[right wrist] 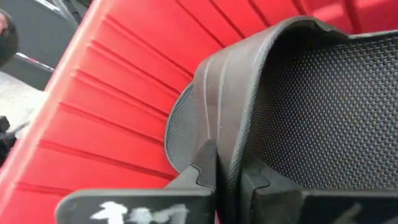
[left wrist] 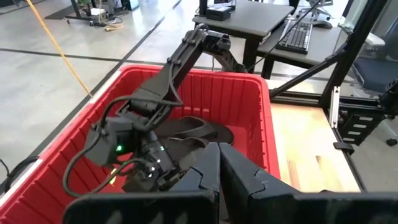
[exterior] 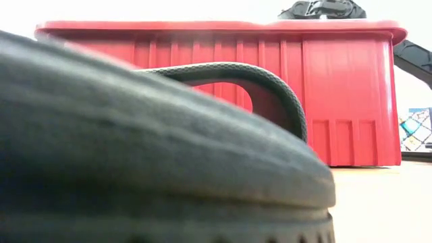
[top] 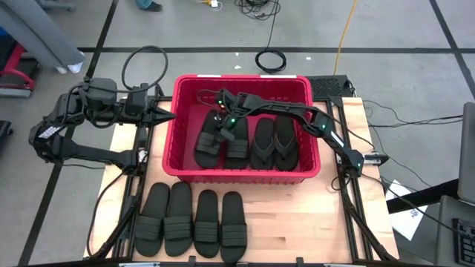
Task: Pick and place slides into bin
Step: Put the black slide into the red bin
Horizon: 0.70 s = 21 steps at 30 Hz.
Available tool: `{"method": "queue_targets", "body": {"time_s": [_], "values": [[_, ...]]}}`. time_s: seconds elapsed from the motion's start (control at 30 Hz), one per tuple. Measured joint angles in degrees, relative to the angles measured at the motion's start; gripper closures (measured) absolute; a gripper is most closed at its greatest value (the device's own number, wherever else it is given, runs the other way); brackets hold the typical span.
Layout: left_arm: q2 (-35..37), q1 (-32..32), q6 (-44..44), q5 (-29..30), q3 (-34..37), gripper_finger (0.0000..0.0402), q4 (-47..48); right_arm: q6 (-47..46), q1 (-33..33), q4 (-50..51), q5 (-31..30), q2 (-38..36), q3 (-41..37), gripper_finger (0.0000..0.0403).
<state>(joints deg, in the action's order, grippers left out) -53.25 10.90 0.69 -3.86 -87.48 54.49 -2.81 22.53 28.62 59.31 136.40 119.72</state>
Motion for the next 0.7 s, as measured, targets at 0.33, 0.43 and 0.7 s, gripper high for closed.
{"method": "queue_targets", "body": {"time_s": [0.33, 0.43, 0.7], "values": [[0.0, 0.02, -0.15, -0.07, 0.0, 0.0394, 2.3, -2.51, 0.3, -0.89, 1.09, 3.34, 0.0, 0.04], [0.0, 0.0, -0.16, -0.12, 0.0, 0.0394, 2.56, -2.31, 0.35, -0.35, 1.01, 3.46, 0.0, 0.04], [0.0, 0.0, -0.42, -0.19, 0.0, 0.0394, 2.68, -2.27, 0.92, -0.77, 2.66, 3.25, 0.0, 0.0384]]}}
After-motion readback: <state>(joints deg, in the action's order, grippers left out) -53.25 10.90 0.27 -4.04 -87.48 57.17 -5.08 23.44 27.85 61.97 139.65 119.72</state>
